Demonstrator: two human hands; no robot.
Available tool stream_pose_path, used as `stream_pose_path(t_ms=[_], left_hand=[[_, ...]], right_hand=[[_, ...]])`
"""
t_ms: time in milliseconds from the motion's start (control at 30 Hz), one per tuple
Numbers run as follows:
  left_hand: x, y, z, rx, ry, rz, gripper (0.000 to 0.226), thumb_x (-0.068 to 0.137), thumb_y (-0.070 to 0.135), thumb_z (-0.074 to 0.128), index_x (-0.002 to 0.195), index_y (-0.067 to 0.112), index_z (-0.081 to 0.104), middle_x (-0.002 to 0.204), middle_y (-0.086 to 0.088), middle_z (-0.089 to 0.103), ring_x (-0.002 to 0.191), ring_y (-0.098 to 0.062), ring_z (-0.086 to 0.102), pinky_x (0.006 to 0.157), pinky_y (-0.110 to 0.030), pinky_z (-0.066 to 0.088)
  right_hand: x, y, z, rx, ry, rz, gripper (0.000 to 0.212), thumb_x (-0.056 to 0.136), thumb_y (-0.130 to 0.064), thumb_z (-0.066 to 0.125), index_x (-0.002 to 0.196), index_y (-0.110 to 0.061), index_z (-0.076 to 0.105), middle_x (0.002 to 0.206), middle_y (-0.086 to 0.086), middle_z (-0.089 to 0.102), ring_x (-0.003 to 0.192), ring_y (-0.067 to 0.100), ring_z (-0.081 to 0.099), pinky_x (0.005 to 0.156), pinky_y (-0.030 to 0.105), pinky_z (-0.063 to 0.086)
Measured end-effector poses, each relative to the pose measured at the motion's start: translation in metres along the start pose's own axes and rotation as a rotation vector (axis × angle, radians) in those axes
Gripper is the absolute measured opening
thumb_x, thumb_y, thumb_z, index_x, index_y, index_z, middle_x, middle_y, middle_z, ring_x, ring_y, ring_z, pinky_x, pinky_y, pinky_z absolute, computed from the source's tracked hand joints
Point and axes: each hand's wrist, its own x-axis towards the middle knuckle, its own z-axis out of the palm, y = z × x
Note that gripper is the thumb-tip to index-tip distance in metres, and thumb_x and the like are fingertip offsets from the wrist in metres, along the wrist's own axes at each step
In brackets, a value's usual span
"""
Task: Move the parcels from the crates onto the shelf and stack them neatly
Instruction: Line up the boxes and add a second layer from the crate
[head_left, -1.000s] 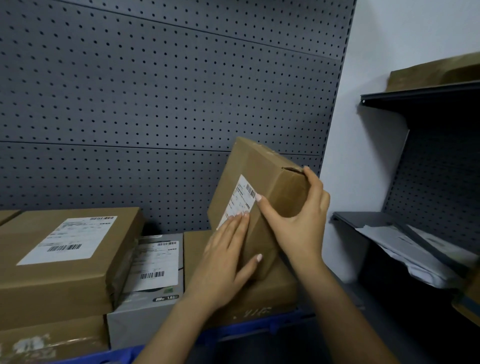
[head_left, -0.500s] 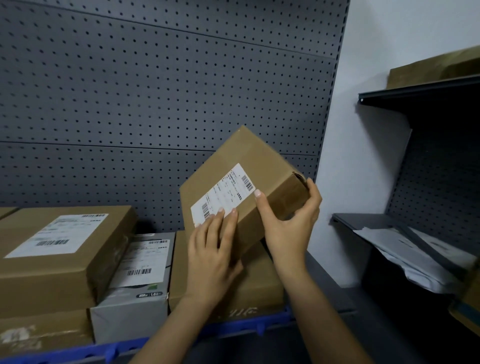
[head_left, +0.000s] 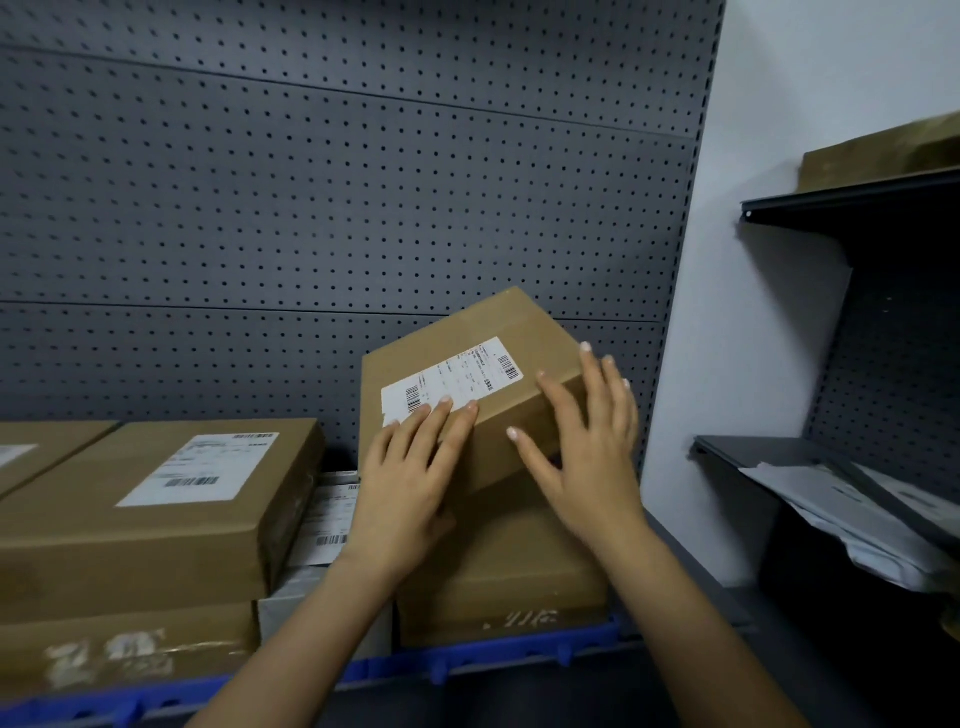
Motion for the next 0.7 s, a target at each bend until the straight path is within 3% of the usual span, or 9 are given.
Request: stream_pose_path(t_ms=[133,267,400,500,700], left_hand=[[-0.009,-0.022,-0.017,0.043,-0.068,0.065,0.127,0.041,0.03,0.091,0.15,0.018,0.026,0.145,-0.01,0.044,0.129,-0.03,0.045,0.101,-0.048,0.04],[-0.019,-0.032,-0.029,0.041,-0.117,0.126,0.13,0.037,0.033,0.089,0.15,0.019,0.026,0.145,-0.009,0.045,0.127,-0.03,0.047,0.099,-0.046,0.041],[-0.036,-0.041,-0.035,0.034,-0.139,0.185,0.131,0.038,0.034,0.09,0.151,0.019,0.025,0.145,-0.009,0.044,0.128,-0.029,0.045,0.1,-0.047,0.041],[-0.047,-0.048,-0.035,0.018,-0.149,0.206,0.127,0.042,0.031,0.09,0.151,0.019,0.025,0.145,-0.009,0.044,0.128,-0.029,0.046,0.1,-0.046,0.042],[-0.062,-0.053,-0.027,0.041,-0.178,0.211,0.117,0.052,0.019,0.086,0.151,0.018,0.024,0.145,-0.01,0.044,0.129,-0.03,0.046,0.101,-0.047,0.041]], right_hand=[[-0.012,-0.009,-0.002,-0.242,-0.172,-0.138,0.088,0.081,-0.053,0.066,0.151,-0.026,0.021,0.161,0.012,0.006,0.148,0.033,-0.003,0.118,0.046,-0.008],[-0.021,-0.03,-0.005,-0.329,-0.265,-0.209,0.11,0.065,-0.041,0.084,0.152,-0.028,0.018,0.159,0.015,0.014,0.147,0.034,0.005,0.118,0.047,-0.006],[-0.031,-0.054,-0.004,-0.349,-0.299,-0.294,0.107,0.058,-0.022,0.087,0.148,-0.022,0.029,0.149,0.014,0.036,0.141,0.034,0.025,0.118,0.046,0.003],[-0.041,-0.064,-0.004,-0.331,-0.317,-0.283,0.101,0.055,-0.021,0.088,0.142,-0.019,0.037,0.139,0.012,0.047,0.133,0.032,0.037,0.117,0.043,0.008],[-0.059,-0.071,0.014,-0.283,-0.346,-0.218,0.097,0.051,-0.025,0.091,0.137,-0.018,0.046,0.134,0.009,0.051,0.128,0.031,0.043,0.114,0.046,0.019]])
